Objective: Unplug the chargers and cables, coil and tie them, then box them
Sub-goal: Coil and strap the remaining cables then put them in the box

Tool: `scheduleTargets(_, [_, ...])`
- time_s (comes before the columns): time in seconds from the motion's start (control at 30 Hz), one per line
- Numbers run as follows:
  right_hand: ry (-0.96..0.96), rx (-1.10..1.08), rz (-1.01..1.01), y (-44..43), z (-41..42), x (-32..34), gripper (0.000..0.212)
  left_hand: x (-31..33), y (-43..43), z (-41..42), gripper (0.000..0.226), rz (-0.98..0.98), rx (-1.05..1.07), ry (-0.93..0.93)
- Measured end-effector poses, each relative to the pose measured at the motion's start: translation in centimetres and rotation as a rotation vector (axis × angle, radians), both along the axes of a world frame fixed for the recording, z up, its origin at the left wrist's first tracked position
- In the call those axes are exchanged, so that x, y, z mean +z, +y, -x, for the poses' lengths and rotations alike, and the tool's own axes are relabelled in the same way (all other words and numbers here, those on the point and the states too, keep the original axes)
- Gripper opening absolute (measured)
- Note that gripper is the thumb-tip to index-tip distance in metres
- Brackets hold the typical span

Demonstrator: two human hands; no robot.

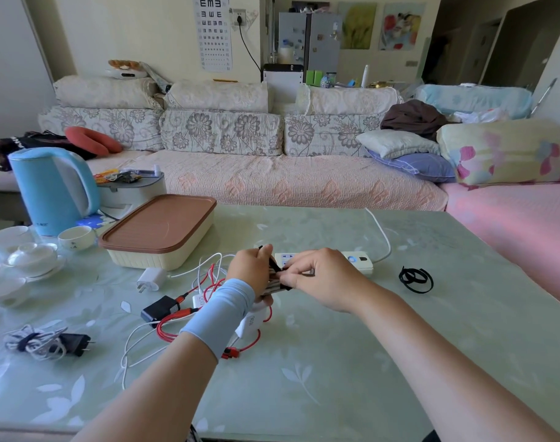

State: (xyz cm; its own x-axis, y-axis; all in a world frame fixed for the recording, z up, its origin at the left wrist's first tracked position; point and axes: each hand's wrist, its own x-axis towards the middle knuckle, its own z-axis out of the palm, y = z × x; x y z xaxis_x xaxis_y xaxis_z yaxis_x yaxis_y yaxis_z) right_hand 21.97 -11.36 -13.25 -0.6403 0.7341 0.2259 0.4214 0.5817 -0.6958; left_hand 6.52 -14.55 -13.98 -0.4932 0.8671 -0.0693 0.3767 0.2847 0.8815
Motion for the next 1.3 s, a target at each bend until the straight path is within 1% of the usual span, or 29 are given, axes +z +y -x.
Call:
scheduleTargets(0.03, [0.023, -0.015, 0.003, 0.0, 0.0, 0.1, 0.006, 0.0, -0.1, -0.1, 0.039, -0.010, 0.006, 0.002])
scheduleTargets(0.1, [0.041, -0.052, 0.016, 0.1, -0.1, 0.1, 0.015, 0.2, -0.4, -0.4, 0.041, -0.034, 0.002, -0.014])
scheduleTargets(0.17, [0.017, -0.073, 0.013, 0.3, -0.5, 0.1, 0.020, 0.4, -0.7, -0.5, 0.041, -0.055, -0.028, -0.056])
scheduleTargets(0.27, [-0.088, -0.058, 0.047, 0.2, -1.0, 0.3, 0.034, 0.8, -1.1, -0.6, 0.041, -0.052, -0.159, -0.176])
scheduleTargets(0.3, [-0.159, -0.047, 0.045, 0.2, -1.1, 0.4, 0.036, 0.8, -1.1, -0.5, 0.042, -0.051, -0.201, -0.152])
scheduleTargets(0.37, [-0.278, -0.039, 0.000, 0.1, -1.5, 0.9, 0.031, 0.8, -1.1, -0.2, 0.045, -0.053, -0.252, 0.053])
scheduleTargets(0.4, [-0.308, -0.044, -0.032, 0.1, -1.7, 1.1, 0.029, 0.8, -1.1, 0.0, 0.045, -0.068, -0.275, 0.166])
scheduleTargets(0.43, [-0.321, -0.049, -0.066, 0.0, -1.8, 1.2, 0.027, 0.7, -1.2, 0.1, 0.044, -0.094, -0.308, 0.227])
scheduleTargets(0.47, [-0.324, -0.052, -0.105, 0.1, -1.9, 1.3, 0.026, 0.6, -1.2, 0.2, 0.042, -0.129, -0.344, 0.243])
scheduleTargets(0.57, [-0.279, -0.056, -0.206, 0.2, -1.8, 1.1, 0.034, 0.5, -1.4, 0.2, 0.038, -0.306, -0.420, 0.293])
scheduleTargets(0.63, [-0.183, -0.056, -0.195, 0.2, -1.6, 1.1, 0.041, 0.3, -1.2, 0.2, 0.030, -0.408, -0.418, 0.295])
scheduleTargets(0.67, [-0.134, -0.044, -0.173, 0.2, -1.5, 1.1, 0.049, 0.3, -1.1, 0.4, 0.029, -0.420, -0.392, 0.273])
scheduleTargets(0.73, [-0.076, -0.002, -0.167, -0.1, -1.4, 1.1, 0.062, 0.3, -1.1, 0.7, 0.029, -0.389, -0.340, 0.196])
scheduleTargets(0.77, [-0.067, 0.019, -0.183, -0.2, -1.4, 1.1, 0.064, 0.2, -1.0, 0.8, 0.029, -0.373, -0.331, 0.169])
scheduleTargets(0.83, [-0.059, 0.049, -0.215, -0.4, -1.3, 1.0, 0.064, 0.5, -1.0, 1.0, 0.026, -0.348, -0.331, 0.143])
scheduleTargets(0.87, [-0.054, 0.059, -0.228, -0.5, -1.2, 1.0, 0.062, 0.7, -1.1, 1.0, 0.029, -0.337, -0.332, 0.122])
scheduleTargets(0.97, [-0.036, 0.088, -0.266, -0.8, -1.1, 0.9, 0.062, 1.2, -1.4, 0.9, 0.036, -0.285, -0.325, -0.016])
scheduleTargets(1.03, [-0.023, 0.095, -0.279, -1.0, -1.0, 0.7, 0.062, 1.2, -1.6, 0.9, 0.029, -0.235, -0.325, -0.100])
scheduleTargets(1.07, [-0.015, 0.085, -0.269, -0.9, -1.0, 0.6, 0.061, 1.1, -1.6, 0.9, 0.028, -0.226, -0.321, -0.112])
scheduleTargets(1.13, [0.002, 0.046, -0.226, -0.5, -1.0, 0.3, 0.061, 0.9, -1.6, 1.0, 0.031, -0.219, -0.318, -0.078])
scheduleTargets(1.2, [0.010, 0.001, -0.188, 0.0, -1.3, 0.1, 0.062, 1.0, -1.8, 1.2, 0.035, -0.215, -0.397, -0.054])
scheduleTargets(1.23, [0.008, -0.016, -0.176, 0.3, -1.5, 0.0, 0.062, 1.1, -2.0, 1.3, 0.031, -0.211, -0.453, -0.045])
scheduleTargets(1.3, [-0.003, -0.034, -0.161, 0.6, -1.8, 0.0, 0.063, 1.1, -2.0, 1.6, 0.012, -0.235, -0.532, -0.003])
